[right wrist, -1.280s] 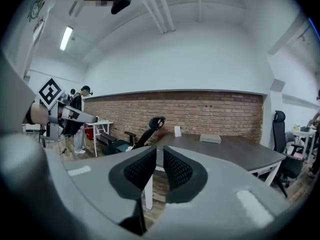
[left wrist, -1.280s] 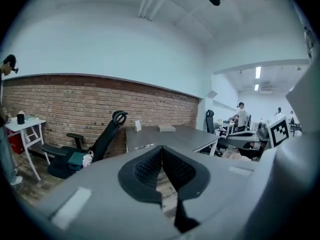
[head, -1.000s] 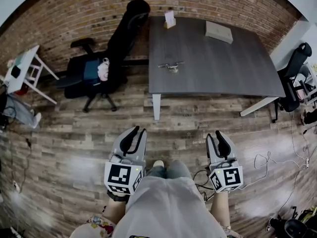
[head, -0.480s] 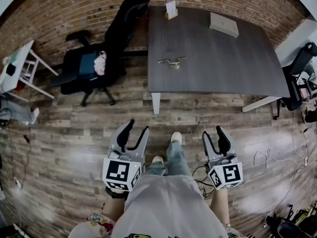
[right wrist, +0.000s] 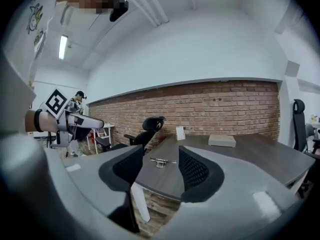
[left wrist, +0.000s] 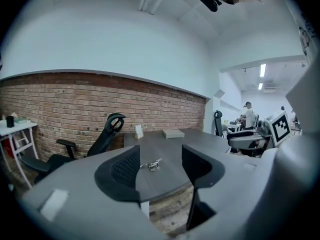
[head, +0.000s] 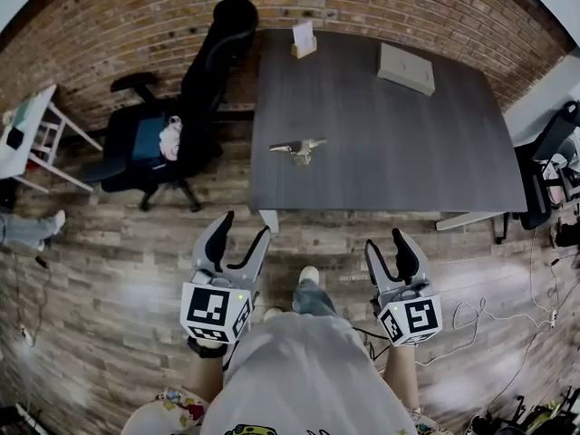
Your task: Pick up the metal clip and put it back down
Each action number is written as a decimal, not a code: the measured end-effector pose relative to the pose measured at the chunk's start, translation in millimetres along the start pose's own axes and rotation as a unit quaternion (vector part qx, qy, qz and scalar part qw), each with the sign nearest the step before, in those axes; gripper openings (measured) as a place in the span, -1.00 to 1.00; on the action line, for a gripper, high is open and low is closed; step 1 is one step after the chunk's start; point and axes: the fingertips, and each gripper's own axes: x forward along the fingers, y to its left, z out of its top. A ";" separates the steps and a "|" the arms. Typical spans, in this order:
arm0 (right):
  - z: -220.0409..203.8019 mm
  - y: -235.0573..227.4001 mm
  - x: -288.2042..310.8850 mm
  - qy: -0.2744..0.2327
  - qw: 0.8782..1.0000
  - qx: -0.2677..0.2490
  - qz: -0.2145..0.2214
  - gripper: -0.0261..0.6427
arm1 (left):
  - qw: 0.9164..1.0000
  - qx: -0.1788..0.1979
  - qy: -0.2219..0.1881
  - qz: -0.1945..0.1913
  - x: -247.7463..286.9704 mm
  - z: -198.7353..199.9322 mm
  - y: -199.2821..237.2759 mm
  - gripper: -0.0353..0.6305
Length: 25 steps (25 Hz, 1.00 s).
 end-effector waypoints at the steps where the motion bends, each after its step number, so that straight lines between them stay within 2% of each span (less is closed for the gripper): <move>1: 3.2 -8.6 6.6 -0.003 1.000 -0.001 0.006 -0.26 | 1.000 0.001 -0.003 0.005 8.2 5.8 -1.2 -0.07; 12: 25.5 -53.0 53.6 -0.019 0.998 -0.006 0.057 -0.23 | 0.999 0.003 -0.009 0.040 51.2 27.9 -7.6 -0.01; 18: 20.6 -63.1 62.2 -0.008 0.998 0.009 0.057 -0.20 | 0.999 -0.002 0.008 0.037 67.5 26.3 -4.4 0.02; 25: 13.5 -72.6 90.0 0.007 0.999 0.014 0.049 -0.18 | 1.000 -0.005 0.019 0.011 103.1 18.9 11.6 0.07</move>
